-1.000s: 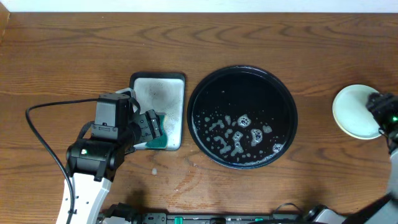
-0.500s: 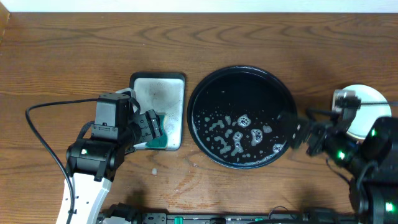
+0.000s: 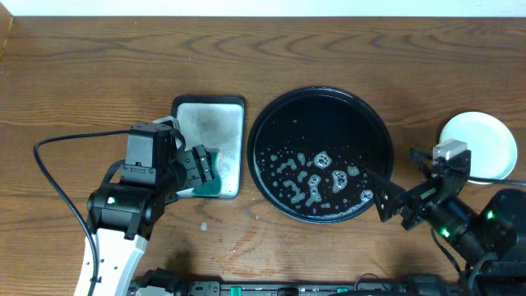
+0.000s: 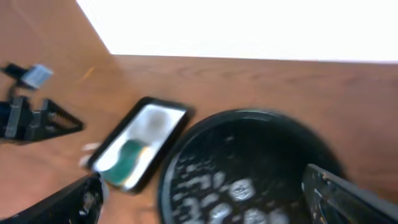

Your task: Clean dirty plates on tray and stack at the side

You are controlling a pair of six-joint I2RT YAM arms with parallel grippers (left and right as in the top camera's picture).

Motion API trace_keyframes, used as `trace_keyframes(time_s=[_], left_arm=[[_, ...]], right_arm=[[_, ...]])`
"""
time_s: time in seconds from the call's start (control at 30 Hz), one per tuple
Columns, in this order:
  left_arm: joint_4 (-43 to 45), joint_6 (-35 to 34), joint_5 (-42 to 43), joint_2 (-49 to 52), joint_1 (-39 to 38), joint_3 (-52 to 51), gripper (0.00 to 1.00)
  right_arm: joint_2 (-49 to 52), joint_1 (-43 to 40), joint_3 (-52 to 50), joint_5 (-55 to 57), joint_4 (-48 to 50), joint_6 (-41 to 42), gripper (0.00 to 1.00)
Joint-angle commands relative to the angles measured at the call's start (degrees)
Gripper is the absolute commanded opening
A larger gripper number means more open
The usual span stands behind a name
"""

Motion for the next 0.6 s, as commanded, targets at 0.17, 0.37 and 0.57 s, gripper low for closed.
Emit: trace_keyframes(time_s=[0.17,0.37,0.57], left_arm=[[-0.13,0.15,0.55,-0.02,0.2,0.33,0.83],[-0.13,0.15,0.55,-0.02,0.2,0.33,0.83],[-0.13,0.15,0.55,-0.02,0.2,0.33,0.83]], right_arm=[[-18.16,1.42,-20.0,12.87,7.63,-2.93,0.99],[-29.07,1.42,-33.18,13.2,16.15,-2.91,0.99],[-30.01,1.42,-40.98,13.18,26.69,-2.91,0.99]])
